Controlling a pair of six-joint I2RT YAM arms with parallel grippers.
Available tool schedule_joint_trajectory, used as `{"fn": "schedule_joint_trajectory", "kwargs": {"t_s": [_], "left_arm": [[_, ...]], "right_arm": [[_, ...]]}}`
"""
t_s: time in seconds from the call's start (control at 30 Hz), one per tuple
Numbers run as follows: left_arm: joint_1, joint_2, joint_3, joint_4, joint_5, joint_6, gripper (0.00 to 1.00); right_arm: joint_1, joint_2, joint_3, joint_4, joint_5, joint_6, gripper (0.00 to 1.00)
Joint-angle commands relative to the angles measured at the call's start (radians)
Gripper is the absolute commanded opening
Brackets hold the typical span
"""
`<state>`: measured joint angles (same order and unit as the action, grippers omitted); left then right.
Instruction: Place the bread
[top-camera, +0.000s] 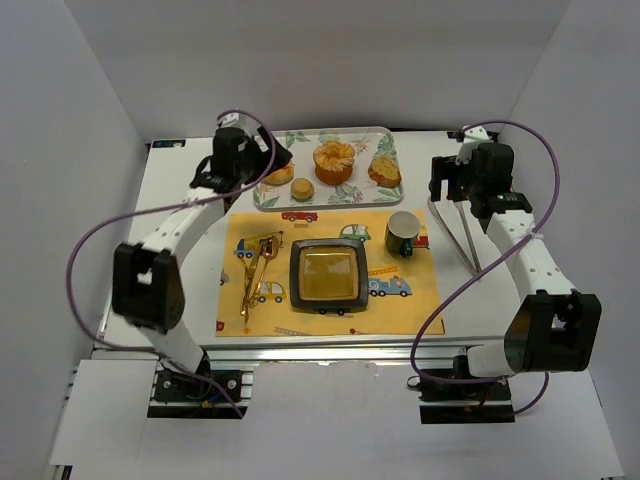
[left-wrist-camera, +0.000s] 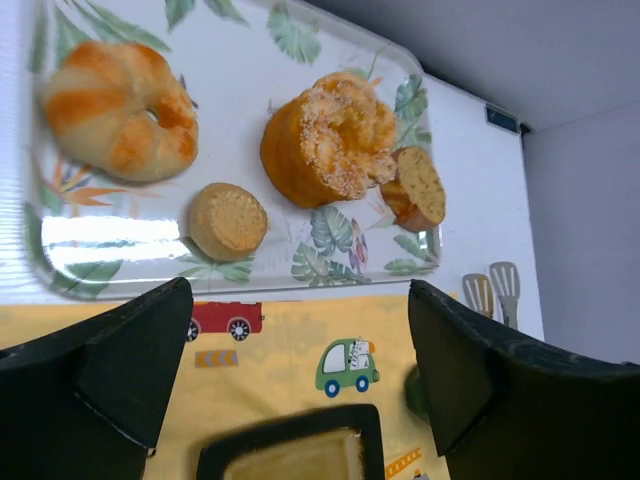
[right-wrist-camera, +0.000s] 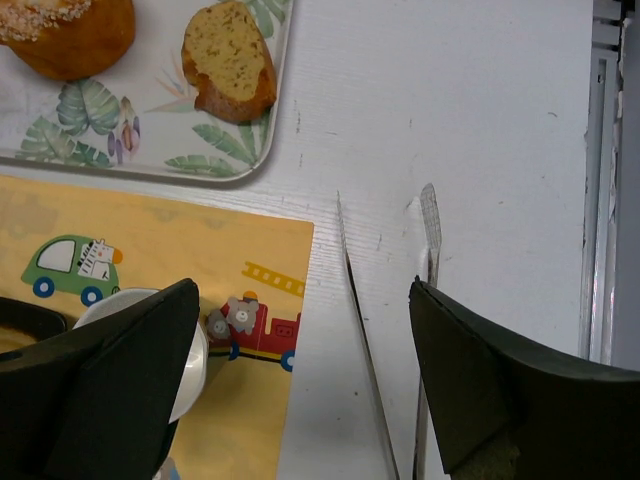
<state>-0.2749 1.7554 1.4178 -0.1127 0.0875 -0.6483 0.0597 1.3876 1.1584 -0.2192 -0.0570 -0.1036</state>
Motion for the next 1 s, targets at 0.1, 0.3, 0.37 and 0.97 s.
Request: {"fn": "schedule_joint_trajectory", "kwargs": {"t_s": [0.1, 0.3, 0.37, 0.97], "left_arm": [[0.019, -0.336, -0.295, 0.037, -0.150, -0.013, 0.98], [0.080, -0.534, -0.551, 0.139, -0.040, -0.096, 0.11], [0.094, -0.577, -0.580, 0.120, -0.040, -0.097, 0.00], [0.094, -0.893, -0.775, -0.074, -0.114, -0.059, 0.82]], "right_arm": [[-0.047, -0.010, 0.047, -0.066, -0.166, -0.193, 0.83], [-0.194, 0.074, 0.107, -0.198, -0.458, -0.294, 0.00], [-0.253, 0.147, 0.139, -0.296, -0.613, -0.307, 0.38], [-0.316, 0.324, -0.022, -0.220, -0.305, -0.401, 0.87]]}}
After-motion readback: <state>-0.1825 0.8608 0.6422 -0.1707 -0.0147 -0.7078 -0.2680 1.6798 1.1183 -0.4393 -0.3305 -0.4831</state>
